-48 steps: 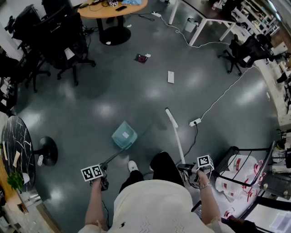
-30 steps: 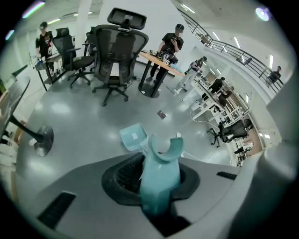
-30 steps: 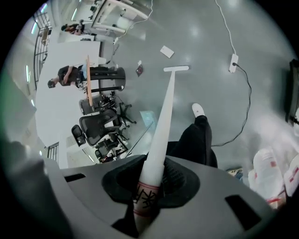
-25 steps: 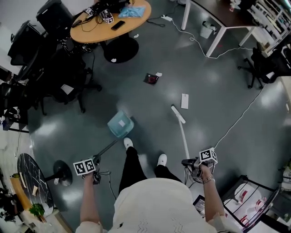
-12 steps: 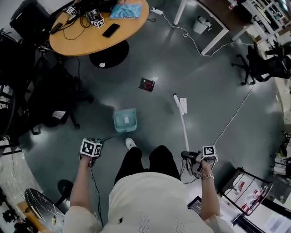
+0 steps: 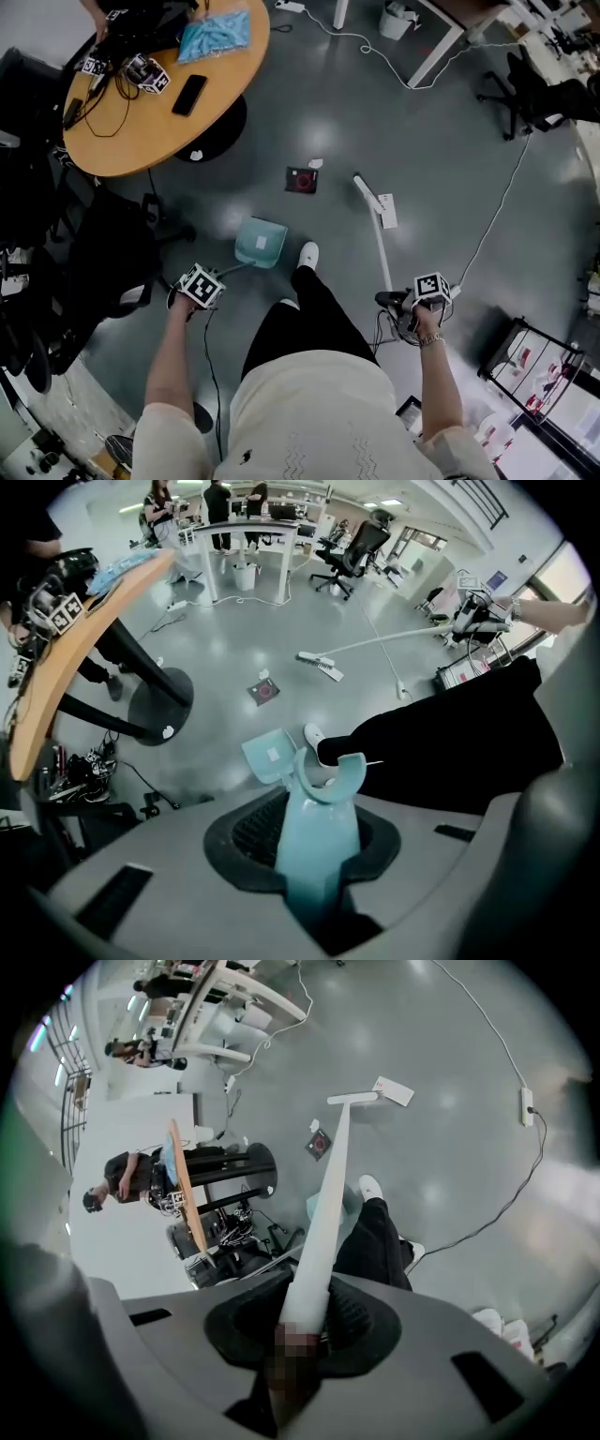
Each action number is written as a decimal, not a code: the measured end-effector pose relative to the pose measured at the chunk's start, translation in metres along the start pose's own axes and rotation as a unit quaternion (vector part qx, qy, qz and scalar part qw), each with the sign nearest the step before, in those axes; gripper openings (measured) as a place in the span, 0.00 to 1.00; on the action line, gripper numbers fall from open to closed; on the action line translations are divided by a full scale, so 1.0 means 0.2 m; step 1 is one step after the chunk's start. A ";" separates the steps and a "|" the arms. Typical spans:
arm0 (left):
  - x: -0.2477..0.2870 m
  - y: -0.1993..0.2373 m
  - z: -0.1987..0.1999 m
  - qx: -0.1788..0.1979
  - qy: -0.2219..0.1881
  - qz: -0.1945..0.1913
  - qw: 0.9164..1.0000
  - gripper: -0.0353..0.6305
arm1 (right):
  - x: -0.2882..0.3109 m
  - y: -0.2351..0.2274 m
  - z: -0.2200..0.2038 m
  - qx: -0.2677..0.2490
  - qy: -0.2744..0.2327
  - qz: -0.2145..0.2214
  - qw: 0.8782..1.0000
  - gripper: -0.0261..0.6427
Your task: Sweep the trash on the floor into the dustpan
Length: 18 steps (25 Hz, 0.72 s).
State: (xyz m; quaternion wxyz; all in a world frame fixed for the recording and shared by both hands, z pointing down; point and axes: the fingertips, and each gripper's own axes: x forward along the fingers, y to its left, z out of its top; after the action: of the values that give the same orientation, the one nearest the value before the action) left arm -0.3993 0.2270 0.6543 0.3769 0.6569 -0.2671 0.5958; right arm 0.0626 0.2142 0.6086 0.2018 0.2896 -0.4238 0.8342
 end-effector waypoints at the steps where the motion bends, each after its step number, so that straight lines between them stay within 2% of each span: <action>1: 0.00 0.07 0.05 0.000 0.003 0.001 1.000 0.19 | 0.02 0.03 0.07 0.006 0.005 -0.003 1.000 0.16; 3: 0.01 0.20 0.16 0.002 0.001 0.000 1.000 0.19 | 0.07 0.09 0.18 0.017 0.015 -0.008 1.000 0.16; 6: 0.04 0.36 0.27 0.029 0.020 0.004 0.999 0.19 | 0.16 0.17 0.33 0.014 0.026 -0.026 0.999 0.16; 11: 0.12 0.55 0.46 0.120 0.054 0.005 0.991 0.19 | 0.27 0.22 0.42 -0.023 0.053 -0.106 0.993 0.16; 14: 0.15 0.72 0.58 0.186 0.078 0.008 0.979 0.19 | 0.37 0.23 0.44 -0.059 0.077 -0.160 0.982 0.16; 18: 0.18 0.91 0.75 0.271 0.102 0.007 0.957 0.19 | 0.50 0.26 0.43 -0.094 0.103 -0.204 0.969 0.16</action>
State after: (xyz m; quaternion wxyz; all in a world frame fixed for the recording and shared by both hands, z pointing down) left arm -0.4524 0.0042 0.7207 0.2061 0.6682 -0.0599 0.7123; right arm -0.0145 0.1231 0.6843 0.4365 0.2619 -0.4088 0.7575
